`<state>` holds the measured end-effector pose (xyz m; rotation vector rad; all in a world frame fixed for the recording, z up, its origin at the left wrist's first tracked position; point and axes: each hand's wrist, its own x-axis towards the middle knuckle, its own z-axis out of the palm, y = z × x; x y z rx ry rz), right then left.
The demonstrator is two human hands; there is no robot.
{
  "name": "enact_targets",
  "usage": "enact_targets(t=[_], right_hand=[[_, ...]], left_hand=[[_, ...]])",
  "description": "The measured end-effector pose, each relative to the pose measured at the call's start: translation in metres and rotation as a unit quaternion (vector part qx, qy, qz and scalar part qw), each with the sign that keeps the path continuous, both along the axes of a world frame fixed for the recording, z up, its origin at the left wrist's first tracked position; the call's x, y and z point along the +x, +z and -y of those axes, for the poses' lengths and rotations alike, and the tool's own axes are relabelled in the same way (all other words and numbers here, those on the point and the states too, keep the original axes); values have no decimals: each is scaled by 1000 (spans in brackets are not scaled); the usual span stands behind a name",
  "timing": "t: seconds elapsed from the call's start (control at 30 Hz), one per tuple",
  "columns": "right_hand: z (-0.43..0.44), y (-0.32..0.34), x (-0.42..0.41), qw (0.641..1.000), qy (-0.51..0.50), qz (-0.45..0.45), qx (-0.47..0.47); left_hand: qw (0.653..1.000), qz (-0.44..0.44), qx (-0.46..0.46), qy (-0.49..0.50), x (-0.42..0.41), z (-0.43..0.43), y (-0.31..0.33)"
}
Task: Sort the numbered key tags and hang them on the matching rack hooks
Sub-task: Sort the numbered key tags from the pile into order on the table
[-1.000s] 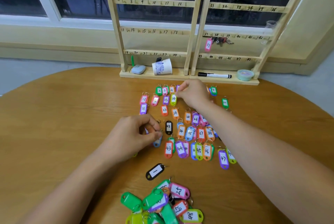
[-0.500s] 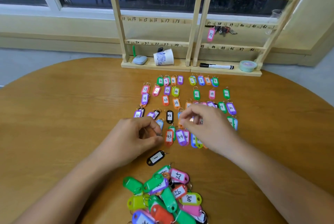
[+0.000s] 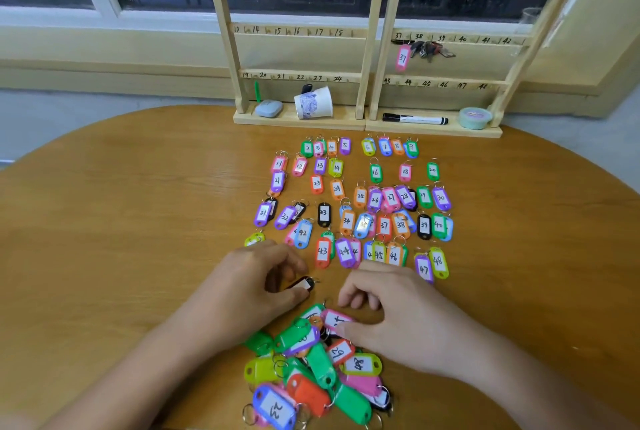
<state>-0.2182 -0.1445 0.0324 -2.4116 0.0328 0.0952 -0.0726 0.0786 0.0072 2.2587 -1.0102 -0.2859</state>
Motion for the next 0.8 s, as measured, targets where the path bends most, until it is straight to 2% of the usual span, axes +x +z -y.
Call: enact_targets(t=[0.17,0.3,0.5,0.67,0.8], right_hand=[[-1,5,3,999,12,-32,2],[0,7,5,998,18,-52,20],[16,3,8,992,5,-68,109],[41,4,21,985,-53,-13,161],[63,13,35,973,-108,32,199]], left_hand=[[1000,14,8,9,-6,4,1],[1000,-10,24,18,-6,6,3],[998,-58,1,32,-3,9,12],[995,-63,-12,73,12,15,26],[988,-101,-51,105,37,25,37]])
